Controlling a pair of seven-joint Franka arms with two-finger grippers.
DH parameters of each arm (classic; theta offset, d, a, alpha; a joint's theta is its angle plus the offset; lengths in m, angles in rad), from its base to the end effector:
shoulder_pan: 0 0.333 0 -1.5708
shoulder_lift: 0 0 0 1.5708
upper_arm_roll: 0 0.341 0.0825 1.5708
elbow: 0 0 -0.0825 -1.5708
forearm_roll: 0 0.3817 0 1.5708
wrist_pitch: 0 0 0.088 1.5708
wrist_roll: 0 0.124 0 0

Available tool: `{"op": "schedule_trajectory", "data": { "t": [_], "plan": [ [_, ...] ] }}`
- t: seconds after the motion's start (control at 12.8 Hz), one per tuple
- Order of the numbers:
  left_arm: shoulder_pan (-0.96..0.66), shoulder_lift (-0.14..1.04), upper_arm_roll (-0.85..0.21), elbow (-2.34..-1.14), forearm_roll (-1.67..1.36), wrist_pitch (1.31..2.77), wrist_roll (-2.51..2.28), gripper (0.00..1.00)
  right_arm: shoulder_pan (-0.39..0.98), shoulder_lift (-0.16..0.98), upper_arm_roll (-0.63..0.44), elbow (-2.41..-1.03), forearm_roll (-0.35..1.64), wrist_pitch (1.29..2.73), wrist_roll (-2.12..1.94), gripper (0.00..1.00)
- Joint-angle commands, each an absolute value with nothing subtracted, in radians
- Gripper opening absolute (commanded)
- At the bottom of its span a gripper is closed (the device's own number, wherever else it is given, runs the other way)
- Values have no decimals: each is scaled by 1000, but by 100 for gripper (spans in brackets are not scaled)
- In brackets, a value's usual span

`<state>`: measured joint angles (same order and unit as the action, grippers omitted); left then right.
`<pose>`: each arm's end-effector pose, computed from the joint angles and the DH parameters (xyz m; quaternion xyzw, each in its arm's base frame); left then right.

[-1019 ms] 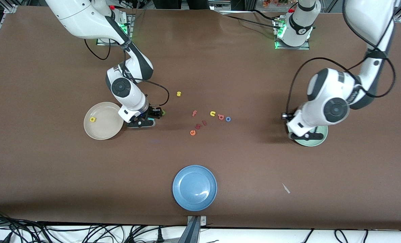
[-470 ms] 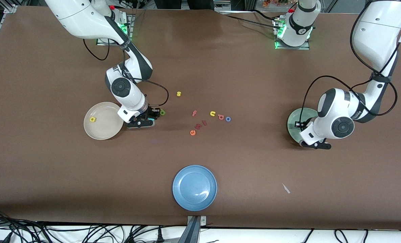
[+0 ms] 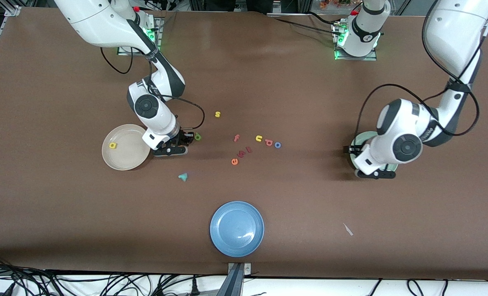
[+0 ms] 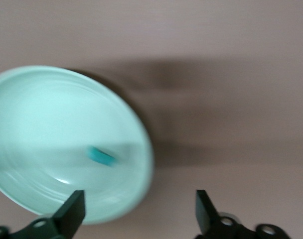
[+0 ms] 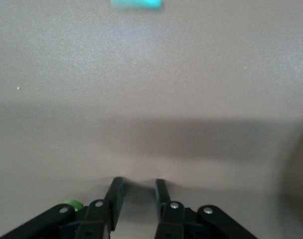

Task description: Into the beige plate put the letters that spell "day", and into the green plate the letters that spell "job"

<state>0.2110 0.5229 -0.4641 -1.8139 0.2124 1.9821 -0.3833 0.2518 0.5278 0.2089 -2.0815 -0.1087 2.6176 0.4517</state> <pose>0.6067 -0.1208 0.2635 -0.9890 -0.0179 0.1451 0.0209 0.5358 0.2667 0.1824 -0.9990 -0.0369 0.0003 0.0271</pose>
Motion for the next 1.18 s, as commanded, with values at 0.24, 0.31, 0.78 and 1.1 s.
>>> {"op": "schedule_trajectory", "data": {
  "t": [0.24,0.31,0.78,1.1],
  "plan": [
    [116,535,-614,-1832,175,2066,-887,100,261,537,198,-2065,-121,2638,445,56],
    [74,557,-614,-1832,178,2125,-994,100,264,552,189,-2016,-139,2637,436,64],
    [-57,692,-577,-1832,218,2379,-1379,95,261,757,129,-1610,-216,2494,391,71],
    [-133,710,-502,-1830,261,2433,-1537,91,288,879,114,-1474,-158,2500,486,71]
  ]
}}
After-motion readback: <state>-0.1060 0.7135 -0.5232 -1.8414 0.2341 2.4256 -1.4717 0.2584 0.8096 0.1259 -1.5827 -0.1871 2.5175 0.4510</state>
